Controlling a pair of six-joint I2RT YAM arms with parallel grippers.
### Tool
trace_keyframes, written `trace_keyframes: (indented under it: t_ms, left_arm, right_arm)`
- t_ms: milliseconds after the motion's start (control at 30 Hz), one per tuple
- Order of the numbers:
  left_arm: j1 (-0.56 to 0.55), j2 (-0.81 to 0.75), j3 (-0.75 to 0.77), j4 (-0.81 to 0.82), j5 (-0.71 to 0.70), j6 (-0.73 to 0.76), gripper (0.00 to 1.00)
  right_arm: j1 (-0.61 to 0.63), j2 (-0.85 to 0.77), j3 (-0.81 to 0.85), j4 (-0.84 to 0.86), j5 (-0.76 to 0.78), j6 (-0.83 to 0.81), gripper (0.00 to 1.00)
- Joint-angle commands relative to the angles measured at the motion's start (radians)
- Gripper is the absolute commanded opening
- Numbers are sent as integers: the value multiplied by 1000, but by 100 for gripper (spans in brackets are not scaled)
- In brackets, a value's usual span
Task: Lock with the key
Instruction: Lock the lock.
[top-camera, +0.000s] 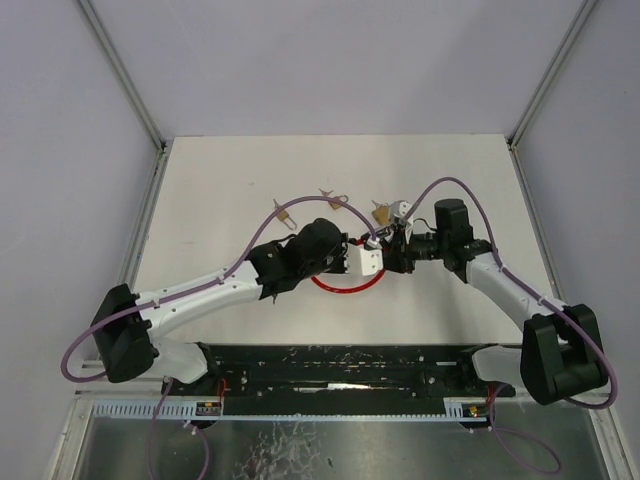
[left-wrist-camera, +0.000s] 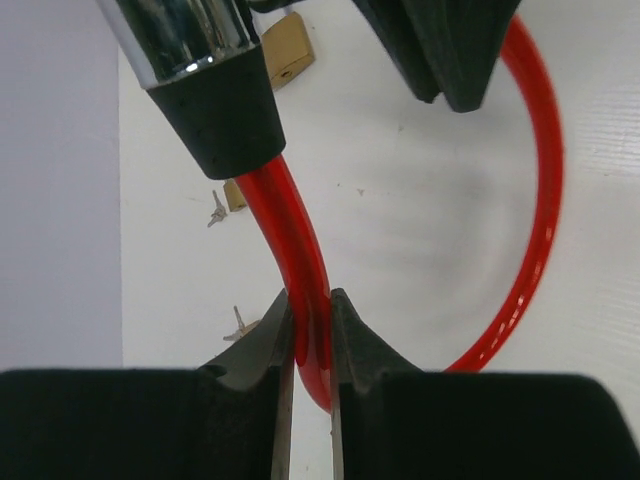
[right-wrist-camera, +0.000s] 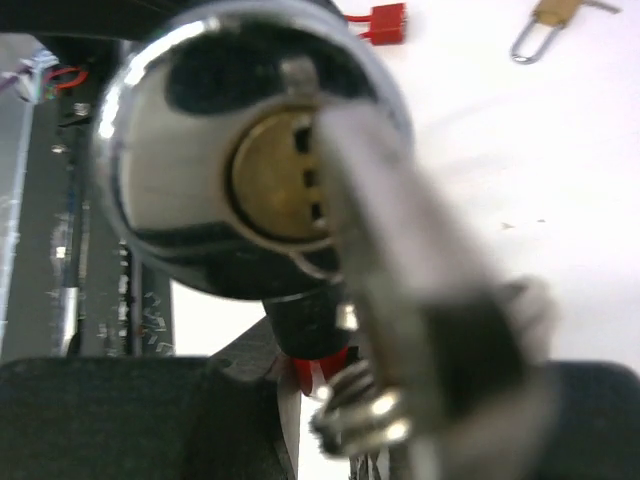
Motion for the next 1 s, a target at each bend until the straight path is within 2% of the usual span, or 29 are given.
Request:
trace_keyframes:
  t_ms: [0,67,167,233,300,367,500,600,700,867,967]
  left_arm:
    - [-15,14,-20,-55,-16,46,0]
    - [-15,19,-22,-51,-18,48,0]
    - [-15,38,-27,-38,-17,50,0]
    - [-15,62,-32,-7,-11,52,0]
    - [-21,91,-33,38,-24,55,0]
    - [-39,121,-24,64,-60,68,0]
    - [-64,117,-41,140,-127,95,0]
    - [-75,72,-95,201,-146,126,0]
    - [-77,47,-145,223,-150,147,0]
    - [-91,54,-188,232,-170,138,0]
    - [-92,54,-205,223,-181,125,0]
  right_arm:
    - [-14,46,127,-186,-162,-49,0]
    - [-14,30,126,-144,-44,-4,0]
    - [-13,-28,43,43,209,65,0]
    - [-13,-74,-52,196,243,37,0]
    - [-14,-108,-184,412,204,-1,0]
    - [-13,-111,-237,509,197,-32,0]
    - [-13,-95,-190,431,251,-97,0]
    - [-13,-117,-211,470,265,-93,0]
    - [-14,-107,-232,489,209,-90,0]
    - [-13,-24,-200,413,133,-97,0]
    - [-13,-18,-198,395,94,-95,6]
